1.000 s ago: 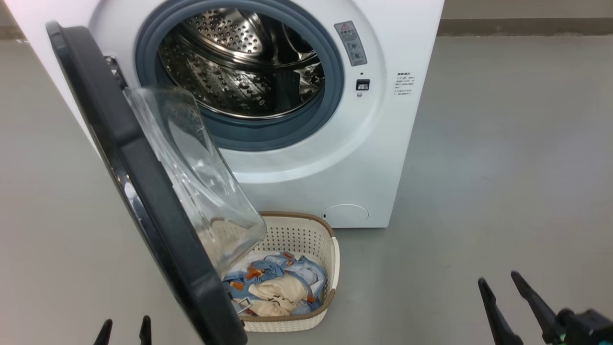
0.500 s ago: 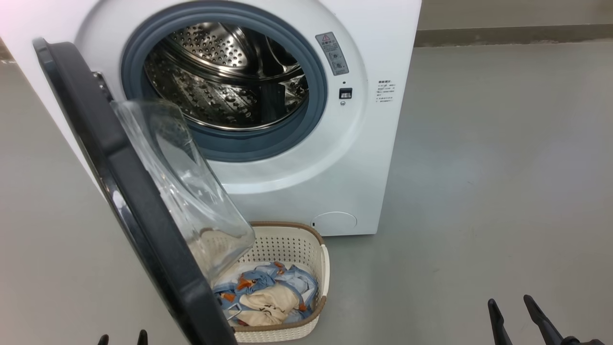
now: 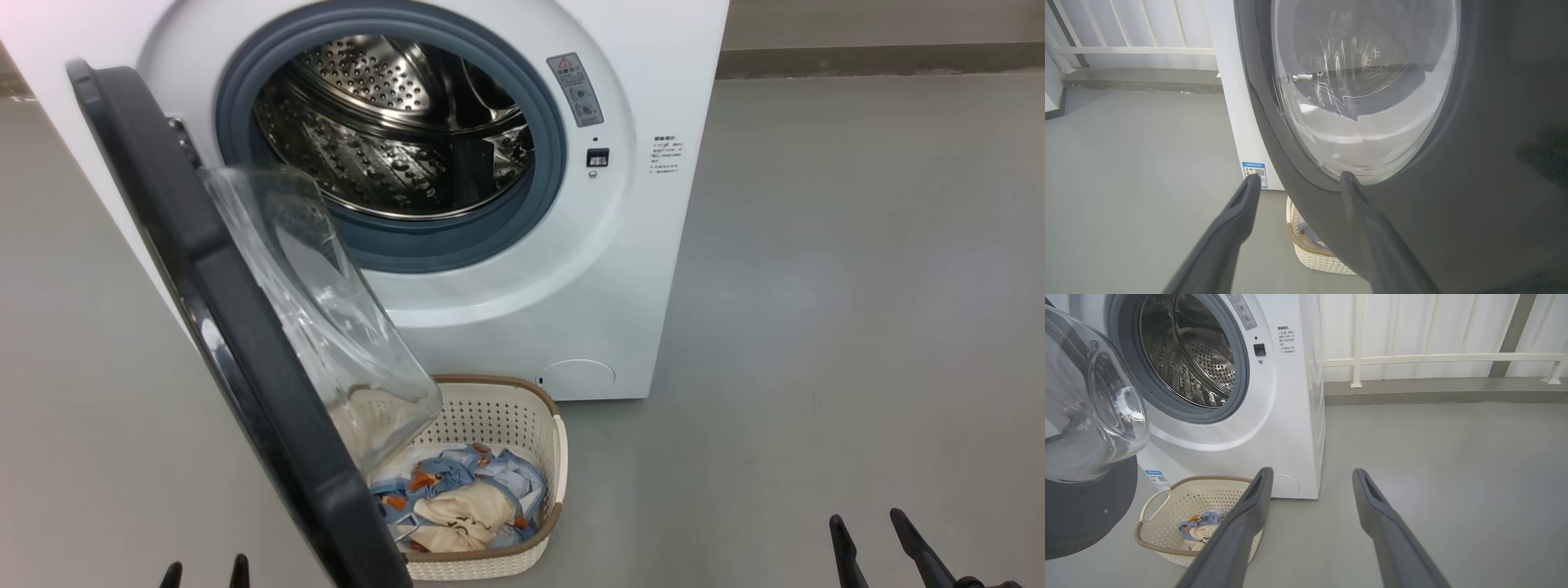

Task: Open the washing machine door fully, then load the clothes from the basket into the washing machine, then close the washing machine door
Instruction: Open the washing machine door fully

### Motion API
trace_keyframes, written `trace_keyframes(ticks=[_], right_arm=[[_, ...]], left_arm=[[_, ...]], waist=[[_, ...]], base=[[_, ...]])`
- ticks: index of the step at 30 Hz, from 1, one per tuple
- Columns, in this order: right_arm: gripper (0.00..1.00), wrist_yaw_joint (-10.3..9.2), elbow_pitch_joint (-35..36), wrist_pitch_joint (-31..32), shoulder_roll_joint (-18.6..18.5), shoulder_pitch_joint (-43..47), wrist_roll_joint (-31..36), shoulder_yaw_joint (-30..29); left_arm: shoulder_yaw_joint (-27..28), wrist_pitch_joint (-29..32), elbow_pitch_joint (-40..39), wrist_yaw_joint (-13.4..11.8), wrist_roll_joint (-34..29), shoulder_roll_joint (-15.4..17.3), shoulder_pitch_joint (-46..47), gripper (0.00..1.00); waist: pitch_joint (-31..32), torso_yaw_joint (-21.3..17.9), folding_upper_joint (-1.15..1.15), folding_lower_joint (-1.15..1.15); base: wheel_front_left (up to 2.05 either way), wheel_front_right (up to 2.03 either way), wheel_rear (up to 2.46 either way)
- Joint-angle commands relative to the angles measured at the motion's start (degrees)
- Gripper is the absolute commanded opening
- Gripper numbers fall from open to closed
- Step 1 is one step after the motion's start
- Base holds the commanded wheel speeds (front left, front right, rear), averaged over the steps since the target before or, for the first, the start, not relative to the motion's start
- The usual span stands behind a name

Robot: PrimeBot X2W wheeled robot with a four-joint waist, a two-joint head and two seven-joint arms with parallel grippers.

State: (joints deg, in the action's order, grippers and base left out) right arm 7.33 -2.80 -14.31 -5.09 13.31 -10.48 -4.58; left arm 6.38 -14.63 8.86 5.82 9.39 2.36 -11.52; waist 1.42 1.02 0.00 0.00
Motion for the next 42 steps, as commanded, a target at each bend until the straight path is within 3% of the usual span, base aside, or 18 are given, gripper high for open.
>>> trace_keyframes(ticks=[1, 2, 3, 7, 11, 17, 21, 26, 32, 36, 42], right_arm=[[1.0, 0.16, 1.1, -0.69, -0.65, -1.1, 0.5, 1.26], [1.0, 0.16, 1.1, -0.69, -0.64, -1.13, 0.52, 1.29], [1.0, 0.16, 1.09, -0.69, -0.62, -1.16, 0.55, 1.32], [1.0, 0.16, 0.98, -0.69, -0.64, -1.22, 0.6, 1.45], [1.0, 0.16, 0.65, -0.69, -0.82, -1.15, 0.62, 1.6], [1.0, 0.16, 0.3, -0.69, -0.52, -0.52, 0.53, 1.33], [1.0, 0.16, 0.22, -0.69, -0.04, -0.04, 0.44, 1.14], [1.0, 0.16, 0.02, -0.69, 0.35, -0.34, 0.39, 1.51], [1.0, 0.16, -0.18, -0.69, 0.5, -0.68, 0.41, 1.68], [1.0, 0.16, -0.28, -0.69, 0.59, -1.19, 0.3, 2.01], [1.0, 0.16, -0.51, -0.69, 0.66, -1.5, 0.22, 2.5]], left_arm=[[2.17, -0.37, -1.72, -0.02, -0.2, 0.52, 1.6, 0.78], [2.29, -0.37, -1.89, -0.08, -0.24, 0.52, 1.64, 0.27], [2.39, -0.37, -2.04, -0.13, -0.21, 0.52, 1.66, 0.0], [3.17, -0.37, -2.86, -0.97, 0.37, 0.52, 1.56, 0.0], [5.23, -0.37, -6.59, -4.46, 1.29, 0.52, 1.78, 0.0], [8.57, -0.37, -19.27, -11.46, 2.99, 0.52, 2.43, 0.0], [6.43, -0.37, -29.83, -13.83, 2.73, 0.52, 3.62, 0.0], [-1.66, -0.37, -38.4, -11.96, 0.01, 0.52, 4.25, 0.0], [-13.1, 3.94, -43.22, -6.89, -1.8, 0.75, 5.1, 0.0], [-18.5, 8.64, -43.23, -4.82, 0.23, 0.75, 4.57, 0.0], [-22.57, 12.48, -40.31, -4.07, 4.21, 0.67, 3.76, 0.0]], waist=[[-0.01, 0.17, 0.0, 0.0], [-0.02, 0.26, 0.0, 0.0], [-0.02, 0.32, 0.0, 0.0], [0.16, 0.53, 0.0, 0.0], [0.42, 0.68, 0.0, 0.0], [0.64, 1.63, 0.0, 0.0], [0.48, 2.77, 0.0, 0.0], [0.34, 3.63, 0.0, 0.0], [0.14, 4.25, 0.0, 0.0], [-0.26, 4.54, 0.0, 0.0], [-0.88, 5.08, 0.0, 0.0]], base=[[0.0, 0.0, 0.0], [0.0, 0.0, 0.0], [0.0, 0.0, 0.0], [0.0, 0.0, 0.0], [0.0, 0.0, 0.0], [0.0, 0.0, 0.0], [0.0, 0.0, 0.0], [0.0, 0.0, 0.0], [0.0, 0.0, 0.0], [0.0, 0.0, 0.0], [0.0, 0.0, 0.0]])
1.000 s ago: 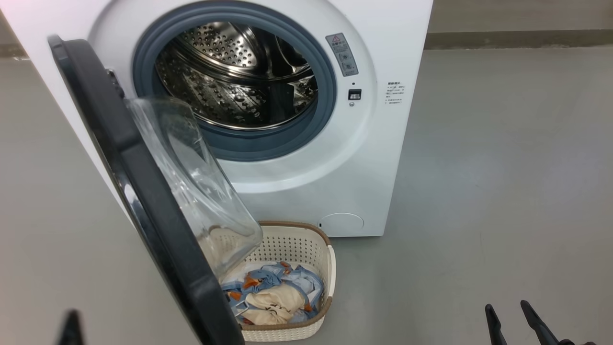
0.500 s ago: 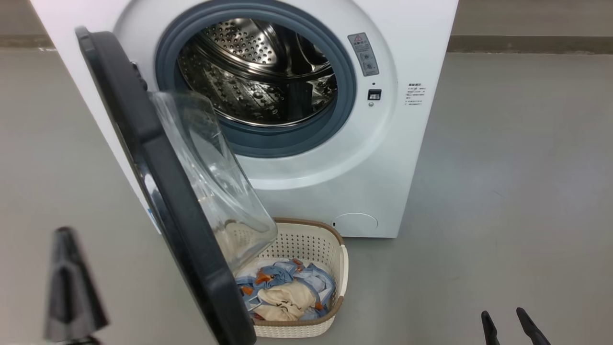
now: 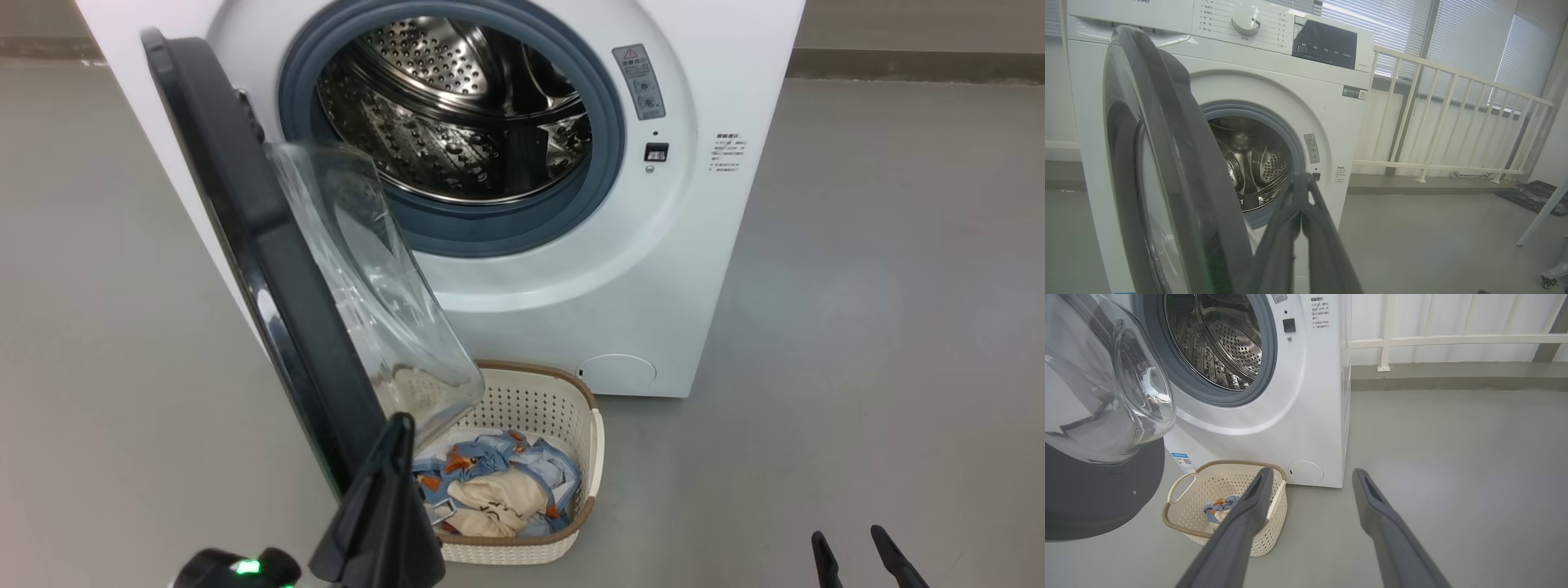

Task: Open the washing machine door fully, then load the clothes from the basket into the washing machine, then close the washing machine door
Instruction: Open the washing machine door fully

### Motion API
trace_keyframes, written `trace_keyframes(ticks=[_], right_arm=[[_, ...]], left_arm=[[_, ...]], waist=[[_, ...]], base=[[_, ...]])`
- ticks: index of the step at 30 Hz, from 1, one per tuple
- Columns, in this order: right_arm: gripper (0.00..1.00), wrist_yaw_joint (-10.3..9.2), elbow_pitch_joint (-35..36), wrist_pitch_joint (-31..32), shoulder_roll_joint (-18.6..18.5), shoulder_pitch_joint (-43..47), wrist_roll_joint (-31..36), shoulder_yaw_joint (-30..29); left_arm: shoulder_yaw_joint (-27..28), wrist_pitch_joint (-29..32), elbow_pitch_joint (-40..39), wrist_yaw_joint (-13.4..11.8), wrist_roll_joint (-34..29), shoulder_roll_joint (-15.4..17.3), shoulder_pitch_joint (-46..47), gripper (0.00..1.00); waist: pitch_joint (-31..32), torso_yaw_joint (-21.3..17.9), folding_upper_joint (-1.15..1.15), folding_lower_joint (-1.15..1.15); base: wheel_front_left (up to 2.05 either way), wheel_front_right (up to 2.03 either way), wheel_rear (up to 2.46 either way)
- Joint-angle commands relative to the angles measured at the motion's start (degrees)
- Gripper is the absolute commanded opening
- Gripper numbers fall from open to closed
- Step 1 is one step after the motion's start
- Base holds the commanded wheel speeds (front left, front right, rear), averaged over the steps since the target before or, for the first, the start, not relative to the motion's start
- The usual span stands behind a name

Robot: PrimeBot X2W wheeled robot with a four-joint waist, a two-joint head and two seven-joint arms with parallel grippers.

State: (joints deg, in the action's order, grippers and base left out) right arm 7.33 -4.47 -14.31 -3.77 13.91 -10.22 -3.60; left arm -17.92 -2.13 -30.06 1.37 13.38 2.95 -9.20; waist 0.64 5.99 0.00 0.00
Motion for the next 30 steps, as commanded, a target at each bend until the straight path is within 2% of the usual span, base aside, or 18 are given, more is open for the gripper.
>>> trace_keyframes(ticks=[1, 4, 7, 10, 18, 30], right_arm=[[1.0, 0.16, 1.13, -0.69, -0.65, -2.15, -0.05, 1.63], [1.0, 0.16, 1.05, -0.69, -0.64, -2.4, 0.0, 1.96], [1.0, 0.16, 0.98, -0.69, -0.64, -2.76, 0.02, 1.98], [1.0, 0.16, 0.91, -0.69, -0.77, -3.37, 0.05, 2.05], [1.0, 0.16, 0.77, -0.69, -0.76, -4.3, 0.18, 2.41], [1.0, 0.16, 0.33, -0.69, -0.43, -5.2, 0.23, 2.18]], left_arm=[[1.15, 0.46, -1.12, 0.31, 1.28, 0.06, 1.39, 0.0], [-0.23, 2.23, 0.12, 0.27, 4.19, 0.02, 1.3, 0.0], [-2.24, 4.41, 1.03, 0.17, 9.84, -0.02, 0.53, 0.0], [-3.26, 6.36, 1.69, -0.34, 12.04, -0.03, 0.49, 0.0], [-3.58, 8.46, 3.8, -1.7, 13.64, 0.02, 0.94, 0.0], [-2.46, 6.93, 7.75, -5.17, 15.37, -0.03, 3.23, 0.0]], waist=[[-0.27, 0.25, 0.0, 0.0], [-0.63, 0.52, 0.0, 0.0], [-1.04, 0.68, 0.0, 0.0], [-1.57, 0.87, 0.0, 0.0], [-2.78, 1.81, 0.0, 0.0], [-4.01, 4.71, 0.0, 0.0]], base=[[0.0, 0.0, 0.0], [0.0, 0.0, 0.0], [0.0, 0.0, 0.0], [0.0, 0.0, 0.0], [0.0, 0.0, 0.0], [0.0, 0.0, 0.0]])
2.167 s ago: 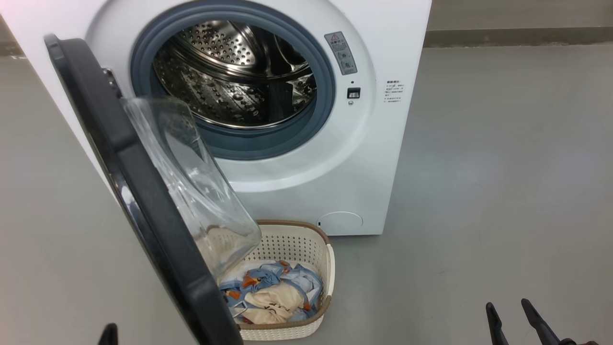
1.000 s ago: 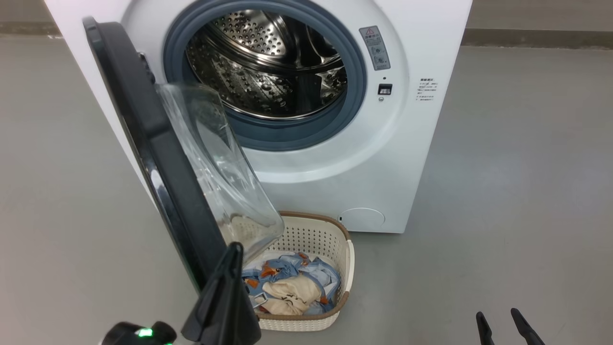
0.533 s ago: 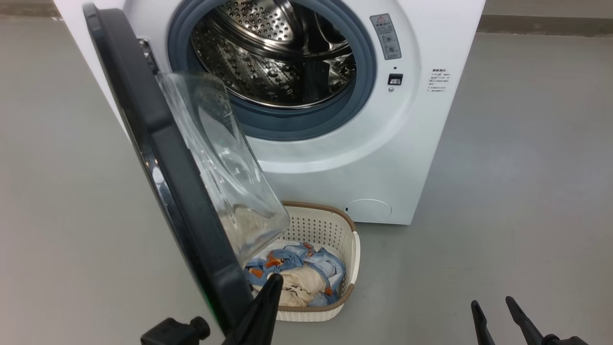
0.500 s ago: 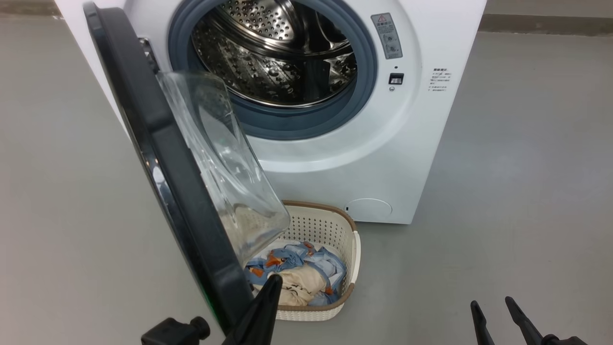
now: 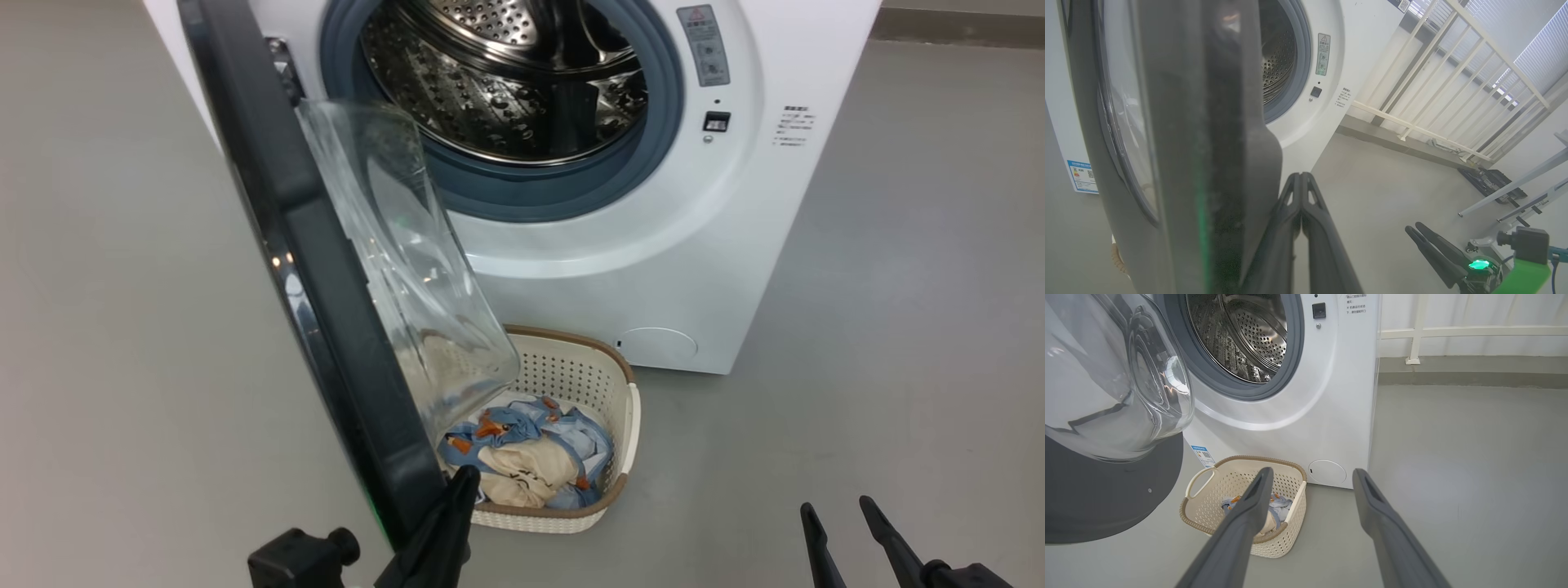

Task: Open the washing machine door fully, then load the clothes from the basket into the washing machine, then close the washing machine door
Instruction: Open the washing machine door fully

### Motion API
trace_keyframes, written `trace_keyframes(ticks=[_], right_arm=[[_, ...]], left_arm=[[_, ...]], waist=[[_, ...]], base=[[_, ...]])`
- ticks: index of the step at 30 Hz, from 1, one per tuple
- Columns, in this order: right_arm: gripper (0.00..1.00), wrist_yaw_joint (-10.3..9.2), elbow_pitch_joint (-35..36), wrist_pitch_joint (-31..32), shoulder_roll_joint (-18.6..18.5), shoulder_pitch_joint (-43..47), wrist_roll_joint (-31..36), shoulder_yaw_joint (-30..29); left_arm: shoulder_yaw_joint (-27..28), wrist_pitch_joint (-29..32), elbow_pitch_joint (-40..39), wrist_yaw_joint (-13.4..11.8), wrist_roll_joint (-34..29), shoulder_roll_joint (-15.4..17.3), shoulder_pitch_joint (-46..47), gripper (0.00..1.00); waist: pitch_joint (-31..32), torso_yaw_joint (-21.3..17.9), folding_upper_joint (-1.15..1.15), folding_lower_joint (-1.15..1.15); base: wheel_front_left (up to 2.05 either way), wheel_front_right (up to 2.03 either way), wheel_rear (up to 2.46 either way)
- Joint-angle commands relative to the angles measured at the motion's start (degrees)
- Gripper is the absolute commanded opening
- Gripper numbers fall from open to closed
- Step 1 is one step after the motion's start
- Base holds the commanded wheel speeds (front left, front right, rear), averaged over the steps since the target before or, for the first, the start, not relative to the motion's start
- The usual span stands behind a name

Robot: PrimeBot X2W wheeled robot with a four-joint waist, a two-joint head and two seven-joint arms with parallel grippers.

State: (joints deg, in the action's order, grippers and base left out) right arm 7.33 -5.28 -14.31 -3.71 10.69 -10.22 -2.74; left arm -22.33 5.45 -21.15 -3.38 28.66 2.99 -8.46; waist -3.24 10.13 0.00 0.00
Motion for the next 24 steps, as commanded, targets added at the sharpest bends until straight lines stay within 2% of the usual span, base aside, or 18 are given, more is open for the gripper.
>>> trace_keyframes(ticks=[1, 6, 11, 24], right_arm=[[1.0, 0.16, 1.07, -0.69, -0.5, -2.04, 0.22, 1.41], [1.0, 0.16, 0.76, -0.69, -0.66, -2.06, 0.19, 2.12], [1.0, 0.16, 0.43, -0.69, -0.88, -2.1, 0.07, 2.44], [1.0, 0.16, -0.48, -0.69, -1.37, -2.56, -0.32, 3.77]], left_arm=[[1.83, -0.78, -0.9, -0.68, 0.13, -0.08, 2.66, 0.0], [1.77, -1.36, -0.04, -2.14, -0.24, -0.09, 2.86, 0.0], [1.71, -1.42, -0.15, -2.55, -0.5, -0.08, 2.97, 0.0], [2.3, -2.59, 0.85, -3.72, -0.64, -0.02, 3.49, 0.0]], waist=[[-0.12, 0.95, 0.0, 0.0], [-0.03, 3.23, 0.0, 0.0], [-0.16, 5.77, 0.0, 0.0], [-0.27, 15.57, 0.0, 0.0]], base=[[0.0, 0.0, 0.0], [0.0, 0.0, 0.0], [0.0, 0.0, 0.0], [0.0, 0.0, 0.0]])
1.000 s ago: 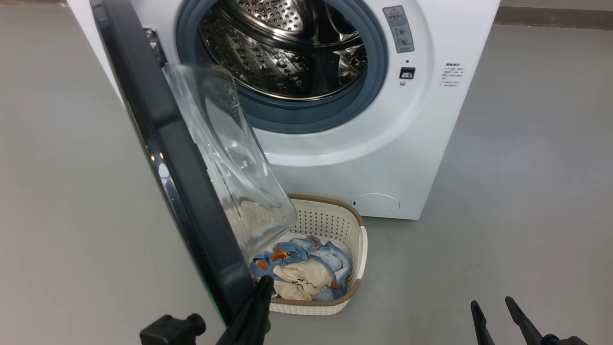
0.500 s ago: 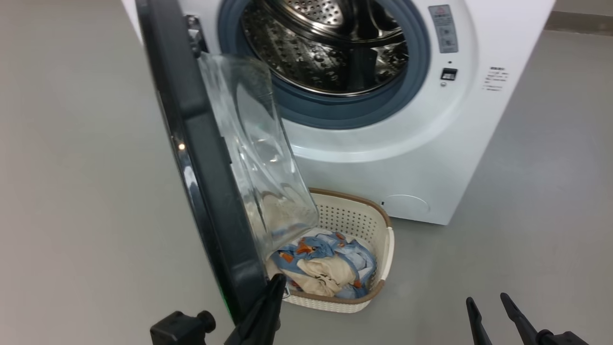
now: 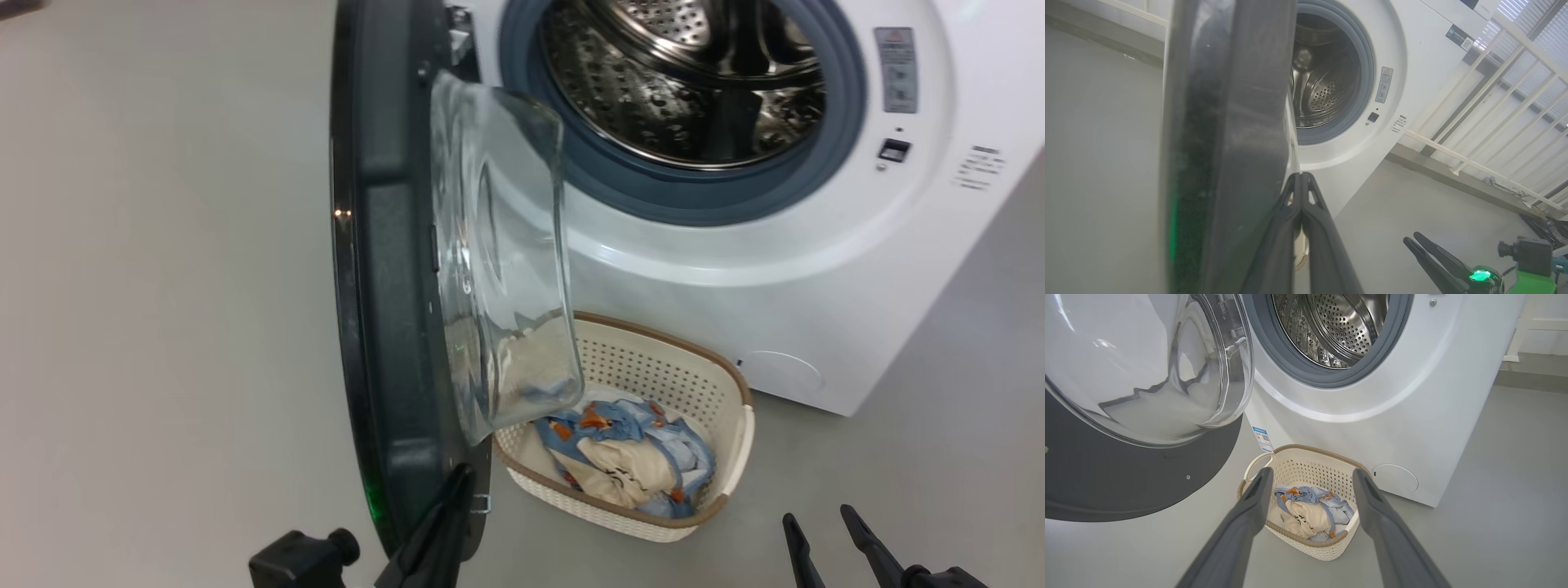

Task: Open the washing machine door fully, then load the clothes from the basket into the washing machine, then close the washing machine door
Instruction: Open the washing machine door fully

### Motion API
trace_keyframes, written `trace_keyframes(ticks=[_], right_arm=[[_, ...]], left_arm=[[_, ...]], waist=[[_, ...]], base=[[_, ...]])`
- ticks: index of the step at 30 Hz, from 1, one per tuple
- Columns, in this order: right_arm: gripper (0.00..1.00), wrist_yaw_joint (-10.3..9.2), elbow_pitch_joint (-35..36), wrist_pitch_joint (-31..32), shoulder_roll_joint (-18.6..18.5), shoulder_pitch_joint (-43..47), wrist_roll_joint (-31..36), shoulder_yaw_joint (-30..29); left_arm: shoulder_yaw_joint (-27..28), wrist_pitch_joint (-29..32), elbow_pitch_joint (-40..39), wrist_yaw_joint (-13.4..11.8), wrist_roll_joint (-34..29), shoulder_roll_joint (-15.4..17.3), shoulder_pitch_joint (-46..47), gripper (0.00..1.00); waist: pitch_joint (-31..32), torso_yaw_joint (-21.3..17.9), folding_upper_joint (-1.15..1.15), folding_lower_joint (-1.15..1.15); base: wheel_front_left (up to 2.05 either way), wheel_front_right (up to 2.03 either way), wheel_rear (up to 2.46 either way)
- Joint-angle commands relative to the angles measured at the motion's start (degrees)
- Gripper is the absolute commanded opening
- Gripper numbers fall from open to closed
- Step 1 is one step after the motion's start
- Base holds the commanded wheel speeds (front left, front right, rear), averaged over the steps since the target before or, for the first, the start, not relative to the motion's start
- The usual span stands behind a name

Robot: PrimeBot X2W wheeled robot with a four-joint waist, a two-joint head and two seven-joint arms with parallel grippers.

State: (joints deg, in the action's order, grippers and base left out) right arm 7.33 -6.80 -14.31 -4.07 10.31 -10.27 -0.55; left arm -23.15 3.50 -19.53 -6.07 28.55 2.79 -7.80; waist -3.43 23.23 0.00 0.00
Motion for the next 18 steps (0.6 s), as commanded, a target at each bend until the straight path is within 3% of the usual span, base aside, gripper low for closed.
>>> trace_keyframes(ticks=[1, 9, 18], right_arm=[[1.0, 0.16, 1.01, -0.69, -1.0, -2.12, -0.3, 1.63], [1.0, 0.16, 0.77, -0.69, -1.07, -1.77, -0.47, 1.76], [1.0, 0.16, 0.39, -0.69, -1.48, -1.59, -0.55, 2.67]], left_arm=[[3.21, -0.73, -0.65, -1.17, -0.44, 0.19, 2.85, 0.0], [5.19, -2.72, 1.26, -2.35, -0.34, 0.24, 3.38, 0.0], [10.18, -7.44, 9.02, -2.75, 0.08, 1.16, 7.07, 0.0]], waist=[[-0.1, 3.0, 0.0, 0.0], [-0.44, 6.14, 0.0, 0.0], [-0.76, 7.21, 0.0, 0.0]], base=[[0.0, 0.0, 0.0], [0.0, 0.0, 0.0], [0.0, 0.0, 0.0]])
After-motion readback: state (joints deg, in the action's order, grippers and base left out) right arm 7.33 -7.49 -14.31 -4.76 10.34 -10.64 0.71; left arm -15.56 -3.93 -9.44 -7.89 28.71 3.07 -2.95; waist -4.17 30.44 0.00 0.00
